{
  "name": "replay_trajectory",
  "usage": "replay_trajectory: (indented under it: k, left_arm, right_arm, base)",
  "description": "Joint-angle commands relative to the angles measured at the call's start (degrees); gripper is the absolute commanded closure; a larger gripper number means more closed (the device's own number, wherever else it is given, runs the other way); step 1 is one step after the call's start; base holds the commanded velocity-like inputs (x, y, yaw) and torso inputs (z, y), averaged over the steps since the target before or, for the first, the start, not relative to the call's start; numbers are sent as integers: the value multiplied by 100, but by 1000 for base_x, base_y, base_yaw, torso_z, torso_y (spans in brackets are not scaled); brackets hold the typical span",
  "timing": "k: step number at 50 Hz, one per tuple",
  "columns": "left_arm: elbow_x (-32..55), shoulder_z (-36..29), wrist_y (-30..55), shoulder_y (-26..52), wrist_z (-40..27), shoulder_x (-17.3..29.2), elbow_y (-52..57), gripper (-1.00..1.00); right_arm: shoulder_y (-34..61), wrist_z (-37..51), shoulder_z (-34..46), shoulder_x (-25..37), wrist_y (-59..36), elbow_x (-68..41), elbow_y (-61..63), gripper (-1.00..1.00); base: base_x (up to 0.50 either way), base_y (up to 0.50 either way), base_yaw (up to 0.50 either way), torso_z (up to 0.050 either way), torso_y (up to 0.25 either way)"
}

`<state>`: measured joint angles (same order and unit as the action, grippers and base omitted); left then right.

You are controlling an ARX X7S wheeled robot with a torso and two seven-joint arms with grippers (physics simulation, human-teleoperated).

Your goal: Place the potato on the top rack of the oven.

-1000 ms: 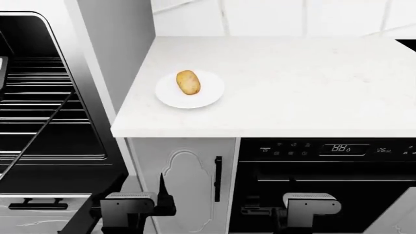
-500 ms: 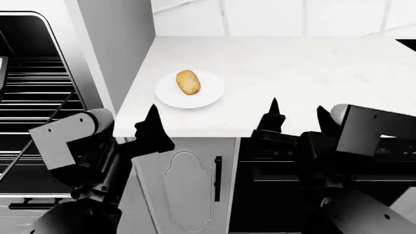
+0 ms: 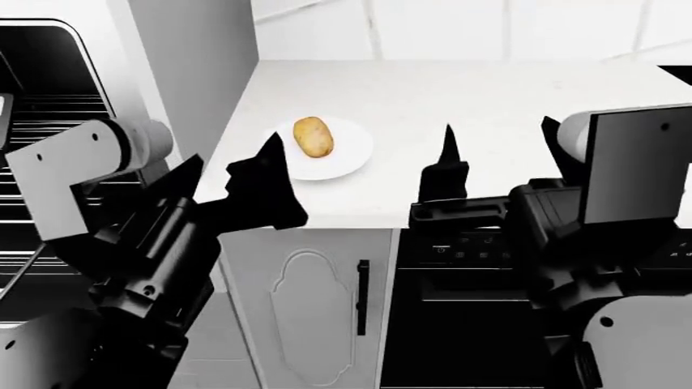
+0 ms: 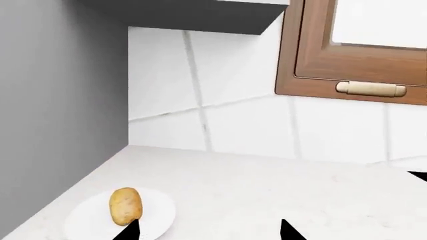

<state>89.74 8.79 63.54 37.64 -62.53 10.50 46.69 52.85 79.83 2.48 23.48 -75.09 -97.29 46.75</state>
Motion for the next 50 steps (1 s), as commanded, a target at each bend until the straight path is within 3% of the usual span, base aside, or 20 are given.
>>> replay_trajectory:
  k: [1, 6, 50]
  left_arm:
    - [399, -18, 28, 225, -269, 42, 57, -100]
    - [639, -78, -71, 465, -511, 79, 80, -100]
    - [170, -283, -226, 320, -96, 169, 4, -100]
  right_arm:
    - [330, 314, 168, 146, -102, -412, -48, -100]
    - [503, 310, 253, 138, -71, -416, -102, -100]
    - [389, -44, 363, 341, 137, -99, -82, -100]
  base:
    - [0, 0, 0, 0, 0]
    - [0, 0, 0, 0, 0]
    - [52, 0, 0, 0, 0]
